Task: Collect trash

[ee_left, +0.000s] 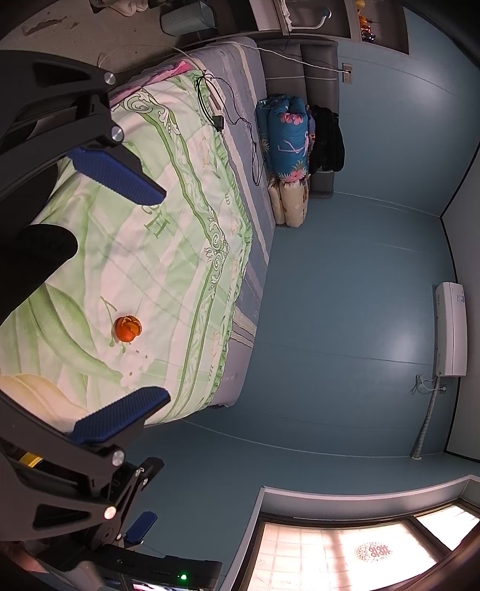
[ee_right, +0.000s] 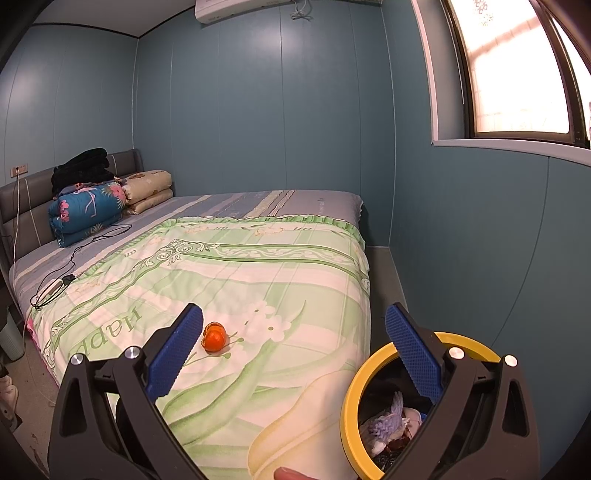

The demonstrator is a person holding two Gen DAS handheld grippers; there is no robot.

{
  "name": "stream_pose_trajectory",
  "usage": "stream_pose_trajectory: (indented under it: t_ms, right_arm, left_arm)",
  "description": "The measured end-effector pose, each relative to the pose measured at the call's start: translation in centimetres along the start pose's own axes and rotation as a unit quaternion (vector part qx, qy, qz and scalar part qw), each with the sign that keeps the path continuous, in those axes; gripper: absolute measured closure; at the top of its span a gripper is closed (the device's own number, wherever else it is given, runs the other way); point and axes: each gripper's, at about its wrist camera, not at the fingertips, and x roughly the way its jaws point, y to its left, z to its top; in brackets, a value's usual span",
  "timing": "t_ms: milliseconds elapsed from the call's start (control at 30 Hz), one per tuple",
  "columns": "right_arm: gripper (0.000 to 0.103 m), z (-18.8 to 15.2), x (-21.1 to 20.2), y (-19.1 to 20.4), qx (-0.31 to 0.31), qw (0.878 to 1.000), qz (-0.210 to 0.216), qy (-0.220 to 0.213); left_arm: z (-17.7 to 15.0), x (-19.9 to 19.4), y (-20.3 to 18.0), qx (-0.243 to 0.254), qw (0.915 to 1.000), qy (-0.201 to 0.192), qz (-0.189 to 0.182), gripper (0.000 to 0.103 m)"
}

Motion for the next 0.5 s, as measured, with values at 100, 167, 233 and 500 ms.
stream_pose_trajectory:
  t_ms: [100, 167, 233, 500]
  right_arm:
    - [0.008, 0.01, -0.02, -0.01, 0.0, 1.0, 0.0, 0.001]
    - [0.008, -0.06, 0.02, -0.02, 0.0, 1.0, 0.001, 0.001]
    - [0.008, -0.02, 0.05, -0.03, 0.0, 1.0, 0.0, 0.001]
    - [0.008, -0.16, 0.27, -0.01, 0.001, 1.0, 0.001, 0.003]
  left_arm:
    - [-0.07, -0.05, -0.02, -0.001, 0.9999, 0.0, -0.01, 0.008]
    - [-0.09, 0.02, -0.11, 0.0, 1.0, 0.0, -0.007, 0.008]
    - [-0.13, 0.07, -0.1, 0.0, 1.0, 0.002, -0.008, 0.008]
    - [-0.1, 0.33, 0.21, -0.008, 0.9998, 0.008, -0.013, 0.008]
